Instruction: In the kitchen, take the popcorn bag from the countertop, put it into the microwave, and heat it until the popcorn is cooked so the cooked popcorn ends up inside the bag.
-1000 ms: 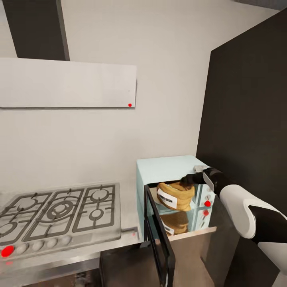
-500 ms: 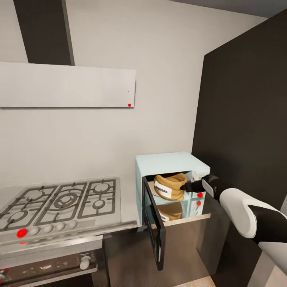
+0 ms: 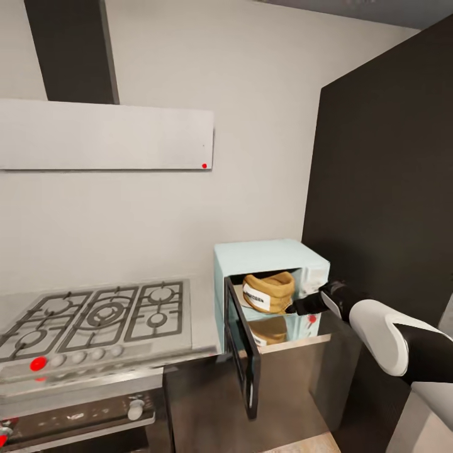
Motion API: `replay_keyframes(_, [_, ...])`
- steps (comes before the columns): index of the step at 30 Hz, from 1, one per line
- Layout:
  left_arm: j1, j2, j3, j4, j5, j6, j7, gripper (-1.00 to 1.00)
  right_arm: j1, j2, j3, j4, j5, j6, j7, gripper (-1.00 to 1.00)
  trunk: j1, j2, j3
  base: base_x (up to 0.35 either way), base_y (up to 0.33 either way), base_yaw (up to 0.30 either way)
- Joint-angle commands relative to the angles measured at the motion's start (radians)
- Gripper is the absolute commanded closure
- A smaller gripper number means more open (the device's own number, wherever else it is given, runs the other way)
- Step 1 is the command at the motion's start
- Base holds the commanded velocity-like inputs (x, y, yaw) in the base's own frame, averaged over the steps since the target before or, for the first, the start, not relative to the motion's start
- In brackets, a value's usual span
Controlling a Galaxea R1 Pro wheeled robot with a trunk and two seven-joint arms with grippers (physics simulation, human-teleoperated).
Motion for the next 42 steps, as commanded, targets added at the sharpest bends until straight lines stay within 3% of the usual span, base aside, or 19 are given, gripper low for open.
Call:
replay_keyframes(1, [0.000,0.000,-0.007,-0.001,0.008,-0.002,0.005,-1.00,0.000,0.000,-0.009,-0.001,0.014,0.005,0.006,-1.00,0.000,-0.001,0.000,-0.287,0.000,0.000])
replay_keyframes(11, [0.000,-0.001,-0.010,-0.001,0.009,-0.002,0.005,-1.00,0.000,-0.017,-0.009,0.016,0.023,0.004,0.002,-1.00,0.000,-0.001,0.000,-0.299,-0.071,0.102])
replay_keyframes(18, [0.000,0.000,-0.007,-0.001,0.007,-0.003,0.005,-1.00,0.000,-0.020,-0.017,0.017,0.014,-0.033,-0.003,-1.00,0.000,-0.001,0.000,-0.045,-0.027,0.215])
replay_keyframes(24, [0.000,-0.001,-0.012,-0.001,0.004,-0.003,0.004,-1.00,0.000,-0.007,-0.020,0.028,-0.100,-0.080,-0.001,-1.00,0.000,-0.001,0.000,-0.001,0.000,0.016])
replay_keyframes(27, [0.000,-0.001,-0.013,-0.001,0.001,-0.003,0.005,-1.00,0.012,-0.006,-0.021,0.029,-0.120,-0.158,-0.003,-1.00,0.000,-0.001,0.000,0.000,0.000,0.000])
replay_keyframes(28, [0.000,-0.001,-0.013,-0.001,-0.001,-0.003,0.005,-1.00,0.042,-0.006,-0.021,0.029,-0.127,-0.235,-0.003,-1.00,0.000,-0.001,0.000,0.000,0.000,0.000])
replay_keyframes(33, [0.000,-0.001,-0.013,-0.001,-0.003,-0.003,0.005,-1.00,0.089,-0.008,-0.021,0.029,-0.128,-0.318,-0.011,-1.00,0.000,-0.001,0.000,0.000,0.000,0.000])
replay_keyframes(37, [0.000,-0.001,-0.010,-0.001,-0.003,-0.003,0.005,-1.00,0.110,-0.008,-0.021,0.029,-0.134,-0.461,-0.011,-1.00,0.000,-0.001,0.000,0.000,0.000,0.000])
replay_keyframes(38, [0.000,-0.001,-0.009,-0.001,-0.002,-0.003,0.005,-1.00,0.125,-0.008,-0.021,0.029,-0.160,-0.514,-0.012,-1.00,0.000,-0.001,0.000,0.000,0.000,0.000])
replay_keyframes(42, [0.000,-0.001,-0.007,-0.001,-0.001,-0.003,0.005,-1.00,0.135,-0.012,-0.021,0.029,-0.243,-0.574,-0.012,-1.00,0.000,-0.001,0.000,0.000,0.000,0.000])
